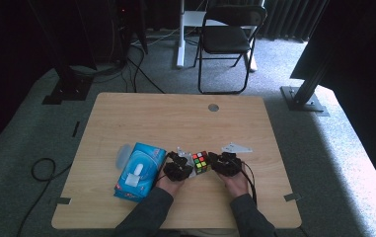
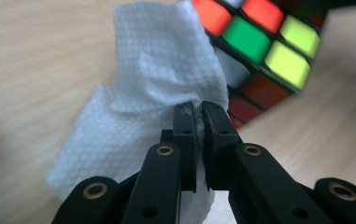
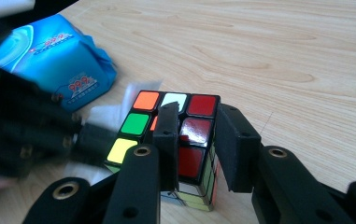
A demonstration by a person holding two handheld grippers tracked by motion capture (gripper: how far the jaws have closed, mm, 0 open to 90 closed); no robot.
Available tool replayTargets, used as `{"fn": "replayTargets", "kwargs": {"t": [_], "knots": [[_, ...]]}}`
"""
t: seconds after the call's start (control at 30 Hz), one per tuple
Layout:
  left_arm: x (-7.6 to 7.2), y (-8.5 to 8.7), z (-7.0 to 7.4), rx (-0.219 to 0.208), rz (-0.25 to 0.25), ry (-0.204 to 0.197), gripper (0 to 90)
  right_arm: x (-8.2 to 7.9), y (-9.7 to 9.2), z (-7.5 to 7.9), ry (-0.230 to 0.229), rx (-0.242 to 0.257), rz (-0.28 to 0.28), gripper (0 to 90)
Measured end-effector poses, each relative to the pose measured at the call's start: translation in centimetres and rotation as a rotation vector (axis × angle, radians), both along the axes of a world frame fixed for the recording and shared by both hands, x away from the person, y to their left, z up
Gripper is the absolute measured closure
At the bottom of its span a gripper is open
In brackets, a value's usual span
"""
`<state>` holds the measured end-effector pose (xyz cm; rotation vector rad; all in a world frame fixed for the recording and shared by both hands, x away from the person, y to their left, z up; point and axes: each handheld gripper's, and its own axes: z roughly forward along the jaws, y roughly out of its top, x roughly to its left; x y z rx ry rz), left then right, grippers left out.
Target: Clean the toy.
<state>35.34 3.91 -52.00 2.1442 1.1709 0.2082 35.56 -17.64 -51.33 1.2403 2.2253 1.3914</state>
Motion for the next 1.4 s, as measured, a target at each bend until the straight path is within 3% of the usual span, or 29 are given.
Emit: {"fn": "replayTargets", "kwargs": {"t": [0.23, 0.4, 0.47, 0.6, 0.8, 0.9, 1.13, 1.4], "knots": [[1.3, 1.2, 1.3, -0.046, 0.067, -0.033, 85.3, 0.1, -0.1, 0.1, 0.004, -0.009, 0.069, 70.5], [1.6, 1.2, 1.1, -0.089, 0.062, -0.03, 85.0, -0.1, 0.0, 0.2, -0.014, -0.035, 0.105, 70.5], [1.6, 1.1, 1.1, -0.074, 0.025, -0.043, 85.1, -0.1, 0.0, 0.3, -0.014, -0.044, 0.106, 70.4], [1.2, 1.0, 1.1, -0.079, -0.02, -0.028, 85.1, -0.1, 0.0, 0.5, -0.029, -0.079, 0.061, 64.9], [0.3, -0.4, 0.9, -0.094, -0.091, -0.012, 85.1, 0.0, -0.1, 0.6, -0.052, -0.111, -0.07, 62.3], [0.1, -0.8, 0.7, -0.073, -0.107, -0.021, 84.9, 0.0, 0.0, 0.6, -0.046, -0.11, -0.105, 62.3], [0.4, -0.4, 0.4, -0.078, -0.076, -0.021, 84.5, 0.1, -0.1, 0.7, -0.014, -0.093, -0.118, 62.7], [0.7, -0.4, 1.3, -0.104, -0.061, -0.051, 84.6, 0.2, -0.2, 0.7, 0.02, -0.058, -0.12, 68.4]]}}
